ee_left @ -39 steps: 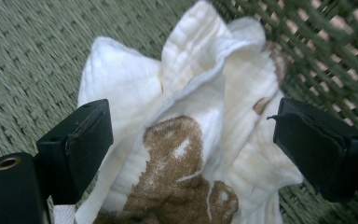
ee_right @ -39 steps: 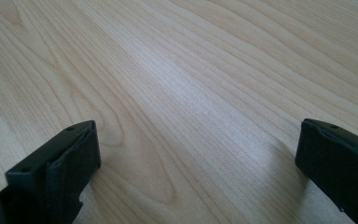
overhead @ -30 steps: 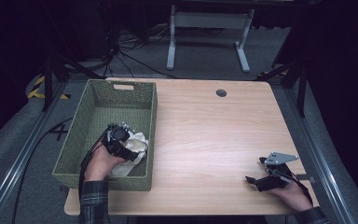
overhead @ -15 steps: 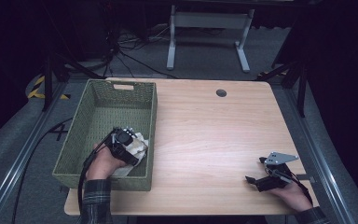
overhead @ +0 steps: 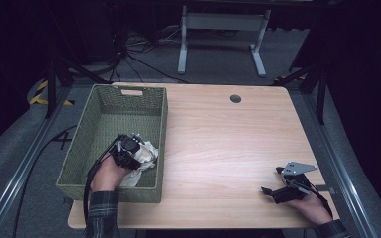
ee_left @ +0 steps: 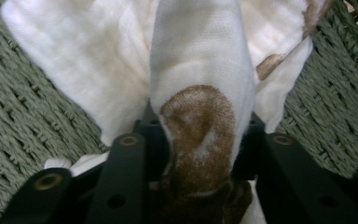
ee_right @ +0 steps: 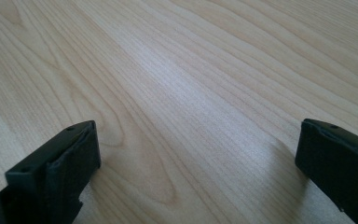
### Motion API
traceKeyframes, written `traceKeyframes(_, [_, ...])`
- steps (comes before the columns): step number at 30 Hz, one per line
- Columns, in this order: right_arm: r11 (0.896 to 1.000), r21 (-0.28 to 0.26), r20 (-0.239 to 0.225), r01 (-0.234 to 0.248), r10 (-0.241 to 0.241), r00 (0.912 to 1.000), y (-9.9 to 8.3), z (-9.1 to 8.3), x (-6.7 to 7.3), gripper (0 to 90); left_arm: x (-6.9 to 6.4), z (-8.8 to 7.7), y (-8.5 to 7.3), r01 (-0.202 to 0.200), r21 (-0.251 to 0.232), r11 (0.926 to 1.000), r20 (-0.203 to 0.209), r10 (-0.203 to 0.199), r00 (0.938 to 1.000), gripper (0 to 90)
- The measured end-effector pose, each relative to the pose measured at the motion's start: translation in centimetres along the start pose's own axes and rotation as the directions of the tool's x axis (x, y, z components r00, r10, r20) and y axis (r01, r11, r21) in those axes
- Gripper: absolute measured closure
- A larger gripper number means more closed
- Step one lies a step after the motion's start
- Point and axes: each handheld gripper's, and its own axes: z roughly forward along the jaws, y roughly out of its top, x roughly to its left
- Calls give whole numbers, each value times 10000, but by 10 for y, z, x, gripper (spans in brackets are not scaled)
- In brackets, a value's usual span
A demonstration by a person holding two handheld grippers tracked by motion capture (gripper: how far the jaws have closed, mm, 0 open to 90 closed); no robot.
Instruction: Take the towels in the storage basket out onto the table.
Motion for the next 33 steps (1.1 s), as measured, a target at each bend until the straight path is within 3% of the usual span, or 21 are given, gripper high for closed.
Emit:
traceKeyframes(4, [10000,-4,-2,-3,3,10000,0,0,0,2,2,-3,0,192,-58,9998,228,-190,9996,711])
traceKeyframes(6, [10000,-1,-3,-16,16,10000,0,0,0,2,5,-7,-1,512,-489,9975,621,-482,9969,714])
traceKeyframes(7, [10000,3,-6,-20,20,10000,0,0,0,2,7,-9,-2,440,-603,9972,670,-400,9970,714])
traceKeyframes(11, [10000,-8,-4,-1,1,10000,0,0,0,2,11,-16,-4,889,-1211,9887,927,-779,9926,712])
traceKeyframes(14, [10000,-9,-5,-1,1,10000,0,0,0,2,15,-22,-6,1121,-1645,9800,961,-972,9906,713])
traceKeyframes(18, [10000,-10,-5,-6,6,10000,0,0,0,2,18,-29,-10,1468,-2287,9624,1443,-1156,9828,713])
traceKeyframes(19, [10000,-10,-5,-7,7,10000,0,0,0,2,18,-29,-10,1468,-2287,9624,1443,-1156,9828,713])
traceKeyframes(21, [10000,-11,-6,-5,5,10000,0,0,0,2,19,-33,-11,1438,-2710,9518,1526,-1050,9827,711])
traceKeyframes(22, [10000,-11,-6,-5,5,10000,0,0,0,2,19,-33,-11,1438,-2710,9518,1526,-1050,9827,711])
traceKeyframes(26, [10000,4,-8,-4,4,10000,0,0,0,2,21,-41,-14,1451,-3302,9327,1719,-917,9808,710])
traceKeyframes(30, [10000,4,-11,-4,4,10000,0,0,0,2,23,-46,-15,1469,-3479,9260,1682,-925,9814,710])
traceKeyframes(31, [10000,-13,-6,-13,13,10000,0,0,0,2,24,-48,-16,1501,-3661,9184,1724,-915,9808,710])
traceKeyframes(32, [10000,-14,-6,-8,8,10000,0,0,0,2,24,-48,-16,1501,-3661,9184,1724,-915,9808,710])
traceKeyframes(33, [10000,-13,-5,-9,9,10000,0,0,0,2,25,-51,-18,1521,-3827,9113,1770,-893,9802,711])
